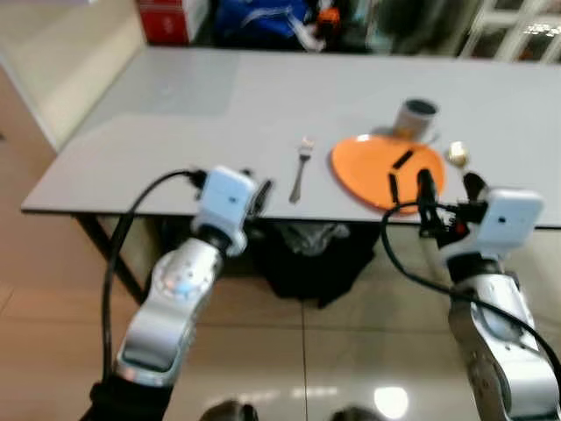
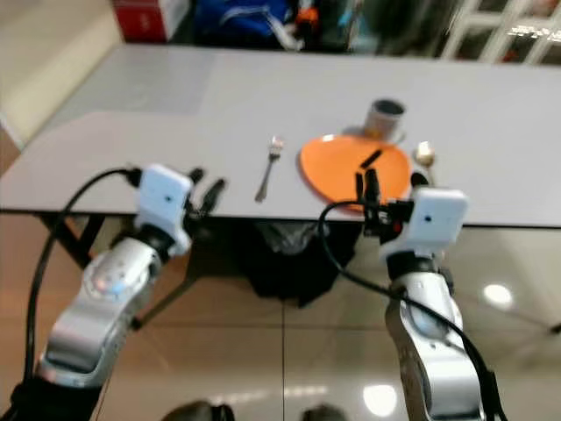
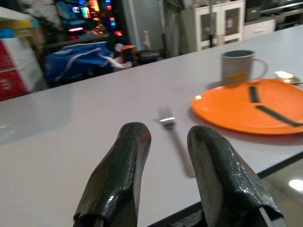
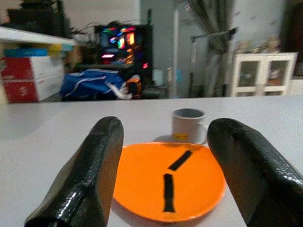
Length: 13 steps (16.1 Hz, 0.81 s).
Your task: Setting the table
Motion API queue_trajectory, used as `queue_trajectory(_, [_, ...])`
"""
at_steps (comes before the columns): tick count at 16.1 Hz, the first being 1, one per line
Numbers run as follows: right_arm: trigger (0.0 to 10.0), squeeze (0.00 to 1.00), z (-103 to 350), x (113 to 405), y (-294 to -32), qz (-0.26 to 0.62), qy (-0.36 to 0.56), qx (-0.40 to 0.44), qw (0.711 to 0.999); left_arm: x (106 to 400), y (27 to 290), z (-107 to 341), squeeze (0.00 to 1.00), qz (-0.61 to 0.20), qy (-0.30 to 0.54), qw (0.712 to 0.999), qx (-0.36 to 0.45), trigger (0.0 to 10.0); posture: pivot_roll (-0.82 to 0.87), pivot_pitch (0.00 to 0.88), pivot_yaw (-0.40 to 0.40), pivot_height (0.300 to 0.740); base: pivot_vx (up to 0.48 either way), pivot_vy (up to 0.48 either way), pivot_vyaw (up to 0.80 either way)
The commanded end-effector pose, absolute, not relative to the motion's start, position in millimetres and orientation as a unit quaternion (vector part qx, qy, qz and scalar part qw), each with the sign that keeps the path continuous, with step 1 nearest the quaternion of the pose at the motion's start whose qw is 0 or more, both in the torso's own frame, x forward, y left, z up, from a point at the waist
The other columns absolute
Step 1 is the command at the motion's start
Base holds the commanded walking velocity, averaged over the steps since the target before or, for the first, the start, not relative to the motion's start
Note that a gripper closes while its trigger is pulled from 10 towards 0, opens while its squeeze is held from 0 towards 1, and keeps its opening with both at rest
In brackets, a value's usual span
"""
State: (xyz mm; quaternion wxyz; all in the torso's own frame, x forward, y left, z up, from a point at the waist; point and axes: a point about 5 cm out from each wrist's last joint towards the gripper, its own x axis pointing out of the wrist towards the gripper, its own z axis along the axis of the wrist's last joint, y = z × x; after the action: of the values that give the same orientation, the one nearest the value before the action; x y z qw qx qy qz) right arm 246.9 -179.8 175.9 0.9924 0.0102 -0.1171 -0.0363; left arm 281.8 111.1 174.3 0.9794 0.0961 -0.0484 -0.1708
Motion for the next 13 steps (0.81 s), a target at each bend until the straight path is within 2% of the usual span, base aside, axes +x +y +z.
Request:
queue_trajectory(1, [10.0,0.00,170,251,-181,-0.040,-0.097,0.010,0.994,282,116,181,0.00,-0.145,-0.057,0.984,0.087,10.0,0.03,0.070,-0.010,0.740,0.000,0.480,0.00])
queue_trajectory(7, [10.0,0.00,168,275,-147,0.009,-0.080,0.014,0.997,273,140,168,0.00,-0.096,-0.028,0.989,0.112,10.0,0.09,0.082,-0.040,0.740,0.000,0.480,0.00])
queue_trajectory(11, [10.0,0.00,165,282,-143,-0.017,-0.057,0.046,0.997,275,145,170,0.00,-0.086,-0.025,0.992,0.093,10.0,0.09,0.063,-0.012,0.740,0.000,0.480,0.00])
queue_trajectory(12, [10.0,0.00,170,281,-141,0.013,-0.079,0.019,0.997,280,140,170,0.00,-0.103,-0.019,0.991,0.087,10.0,0.08,0.082,-0.001,0.740,0.000,0.480,0.00])
queue_trajectory(13, [10.0,0.85,169,281,-144,0.014,-0.077,0.020,0.997,281,136,169,0.51,-0.116,-0.012,0.990,0.080,10.0,0.08,0.074,0.001,0.740,0.000,0.480,0.00])
